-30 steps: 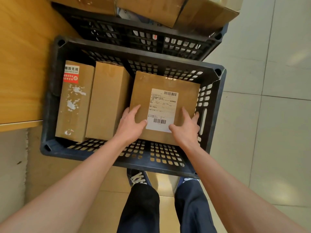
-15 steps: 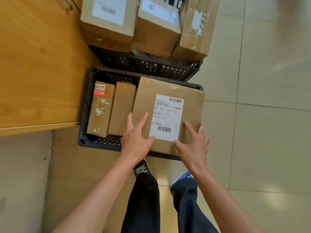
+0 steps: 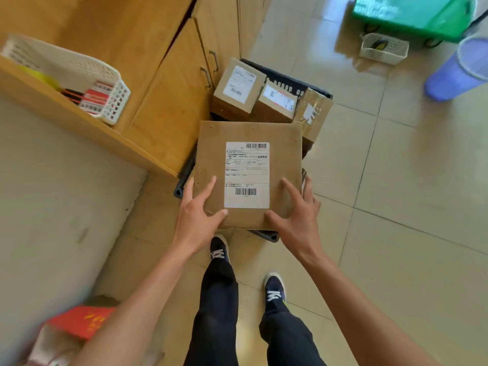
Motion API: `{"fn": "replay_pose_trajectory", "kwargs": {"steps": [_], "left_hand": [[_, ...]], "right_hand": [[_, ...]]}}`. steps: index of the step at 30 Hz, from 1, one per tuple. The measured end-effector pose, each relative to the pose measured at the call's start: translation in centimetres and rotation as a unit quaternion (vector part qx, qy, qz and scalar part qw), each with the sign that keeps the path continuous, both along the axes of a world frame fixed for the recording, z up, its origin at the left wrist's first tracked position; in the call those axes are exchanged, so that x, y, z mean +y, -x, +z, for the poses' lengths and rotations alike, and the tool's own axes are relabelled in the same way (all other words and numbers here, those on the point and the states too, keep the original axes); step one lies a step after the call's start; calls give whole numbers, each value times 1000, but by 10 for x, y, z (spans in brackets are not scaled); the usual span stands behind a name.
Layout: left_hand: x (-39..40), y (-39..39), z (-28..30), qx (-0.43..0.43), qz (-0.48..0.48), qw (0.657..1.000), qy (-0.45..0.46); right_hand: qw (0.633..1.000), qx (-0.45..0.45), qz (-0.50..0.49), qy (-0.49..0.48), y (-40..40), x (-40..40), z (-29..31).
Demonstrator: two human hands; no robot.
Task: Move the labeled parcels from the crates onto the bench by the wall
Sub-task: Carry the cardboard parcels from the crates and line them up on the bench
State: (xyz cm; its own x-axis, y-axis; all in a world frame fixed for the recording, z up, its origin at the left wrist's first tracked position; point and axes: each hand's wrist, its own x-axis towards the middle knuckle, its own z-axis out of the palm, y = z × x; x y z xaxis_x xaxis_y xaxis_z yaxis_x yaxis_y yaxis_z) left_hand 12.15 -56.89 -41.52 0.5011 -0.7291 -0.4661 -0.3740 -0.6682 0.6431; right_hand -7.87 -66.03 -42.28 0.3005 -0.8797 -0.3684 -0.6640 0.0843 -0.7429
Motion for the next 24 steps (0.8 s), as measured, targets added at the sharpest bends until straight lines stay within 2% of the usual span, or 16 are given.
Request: {"fn": "replay_pose_trajectory", "kwargs": {"steps": [4,12,18,24], "left_hand": [[51,24,56,-24,66,996,47],[186,53,126,-47,199,978,44],[305,64,159,-80,329,939,54],[450,95,171,-123,436,889,65]], "right_hand": [[996,-5,85,24,15,19,50],[956,-6,285,66,1,92,122],[880,-44,468,61,-38,175,154],[795,-46,600,75,-61,298,167]]}}
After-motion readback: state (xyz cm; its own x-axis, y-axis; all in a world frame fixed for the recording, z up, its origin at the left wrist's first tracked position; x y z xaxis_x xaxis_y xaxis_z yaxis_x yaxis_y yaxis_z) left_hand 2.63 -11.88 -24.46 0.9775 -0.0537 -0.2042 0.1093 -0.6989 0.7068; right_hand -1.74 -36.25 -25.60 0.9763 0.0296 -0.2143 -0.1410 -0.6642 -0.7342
